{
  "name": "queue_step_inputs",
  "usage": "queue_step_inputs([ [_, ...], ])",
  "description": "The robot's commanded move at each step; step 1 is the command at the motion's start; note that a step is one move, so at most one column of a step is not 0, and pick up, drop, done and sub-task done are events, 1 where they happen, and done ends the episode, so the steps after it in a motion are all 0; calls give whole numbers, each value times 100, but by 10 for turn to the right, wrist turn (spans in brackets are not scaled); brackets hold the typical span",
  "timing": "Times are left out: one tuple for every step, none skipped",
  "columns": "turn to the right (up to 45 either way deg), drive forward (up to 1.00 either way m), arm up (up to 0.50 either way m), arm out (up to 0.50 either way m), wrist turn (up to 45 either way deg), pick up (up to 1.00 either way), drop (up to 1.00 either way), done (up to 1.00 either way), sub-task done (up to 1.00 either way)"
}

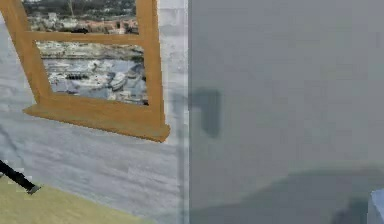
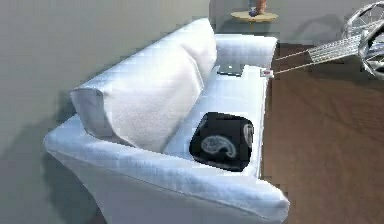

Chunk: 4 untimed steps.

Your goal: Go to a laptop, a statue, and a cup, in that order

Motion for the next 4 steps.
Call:
queue_step_inputs([
  [-450,0,0,0,0,0,0,0,0],
  [-450,0,0,0,0,0,0,0,0],
  [0,10,0,0,0,0,0,0,0],
  [-450,0,0,0,0,0,0,0,0],
])
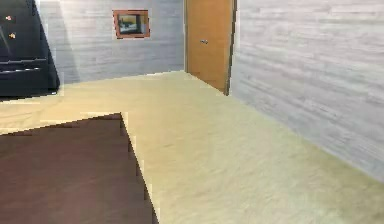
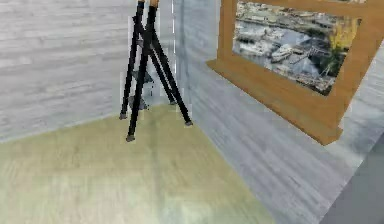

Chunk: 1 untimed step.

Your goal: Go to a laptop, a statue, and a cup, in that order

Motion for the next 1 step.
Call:
queue_step_inputs([
  [-420,0,0,0,0,0,0,0,0],
])
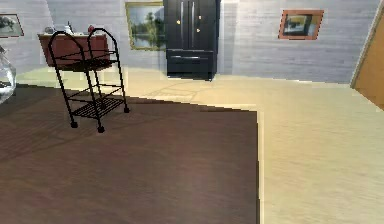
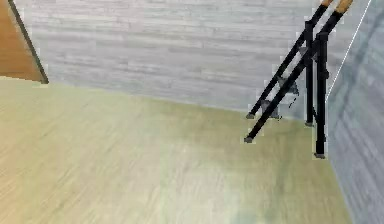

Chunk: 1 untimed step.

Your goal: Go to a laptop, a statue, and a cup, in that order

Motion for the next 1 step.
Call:
queue_step_inputs([
  [0,60,0,0,0,0,0,0,0],
])
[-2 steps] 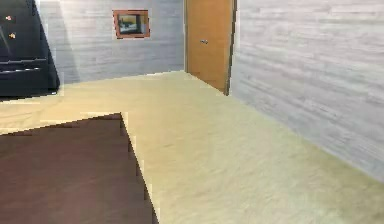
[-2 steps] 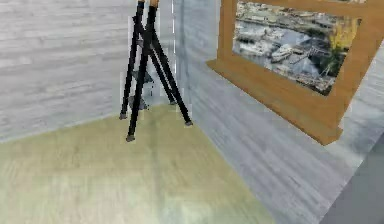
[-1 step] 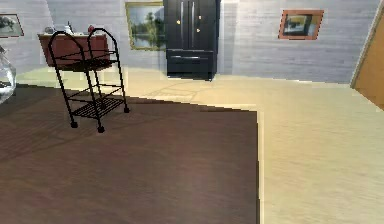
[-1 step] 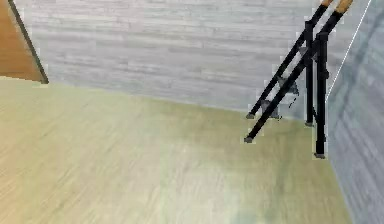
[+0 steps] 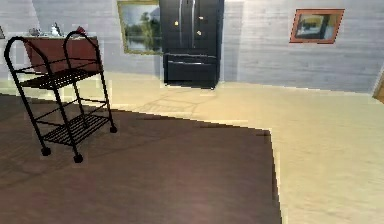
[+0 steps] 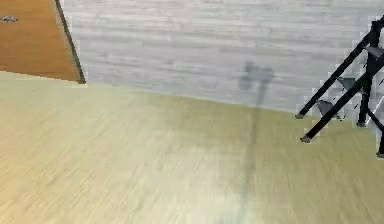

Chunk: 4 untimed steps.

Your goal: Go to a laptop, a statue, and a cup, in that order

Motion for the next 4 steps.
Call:
queue_step_inputs([
  [-450,0,0,0,0,0,0,0,0],
  [-300,0,0,0,0,0,0,0,0],
  [0,100,0,0,0,0,0,0,0],
  [0,100,0,0,0,0,0,0,0],
])
